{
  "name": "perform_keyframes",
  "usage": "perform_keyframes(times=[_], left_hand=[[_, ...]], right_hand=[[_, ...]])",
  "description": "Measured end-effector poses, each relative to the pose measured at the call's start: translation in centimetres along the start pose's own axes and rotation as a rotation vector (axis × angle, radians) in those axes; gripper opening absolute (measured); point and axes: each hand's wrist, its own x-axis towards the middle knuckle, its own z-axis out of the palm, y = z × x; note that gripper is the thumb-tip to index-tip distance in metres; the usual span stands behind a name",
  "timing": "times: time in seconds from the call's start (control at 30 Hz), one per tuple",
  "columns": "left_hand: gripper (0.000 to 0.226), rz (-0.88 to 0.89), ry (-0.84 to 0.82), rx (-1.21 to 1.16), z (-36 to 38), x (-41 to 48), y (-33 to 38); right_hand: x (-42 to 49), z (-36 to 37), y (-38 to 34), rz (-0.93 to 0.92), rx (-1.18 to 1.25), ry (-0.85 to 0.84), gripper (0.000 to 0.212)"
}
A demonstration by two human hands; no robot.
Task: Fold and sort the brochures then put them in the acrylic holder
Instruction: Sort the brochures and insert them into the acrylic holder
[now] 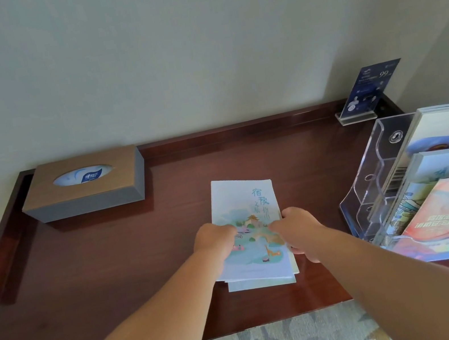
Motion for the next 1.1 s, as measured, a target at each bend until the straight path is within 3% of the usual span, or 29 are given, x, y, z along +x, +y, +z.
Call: perform_keyframes(times=[0.3,0.4,0.5,0.67,1.0,1.1], left_hand=[[0.002,0.137,-0.024,-0.331,0.4,-1.6,1.2],[0.011,0.225,-0.058,-0.413,-0.1,-2.0,1.2],[0.008,0.3,-0.071,-0.452,-0.4,-2.1,1.7],[0.026,0.401,-0.039,-0.399,-1.3,-2.1,3.3],[0.031,0.577,-0.07,-0.129,-2.6,-2.7,2.6],[0.032,0.595,-0.056,-0.151,-3.4,-3.1,2.8]], right_hand=[[0.0,-0.1,0.4,0.024,0.266,-0.022,0.022],[0.3,-1.0,-0.4,-0.067,0.269,0.081,0.012],[0.1,-1.9,-1.5,-0.217,0.294,0.165,0.016],[-0.8,-2.5,-2.1,-0.448,0.117,0.257,0.02],[-1.5,-2.5,-1.2,-0.485,-0.136,0.366,0.008],[-2.5,-3.2,-2.0,-0.524,-0.164,0.359,0.009]])
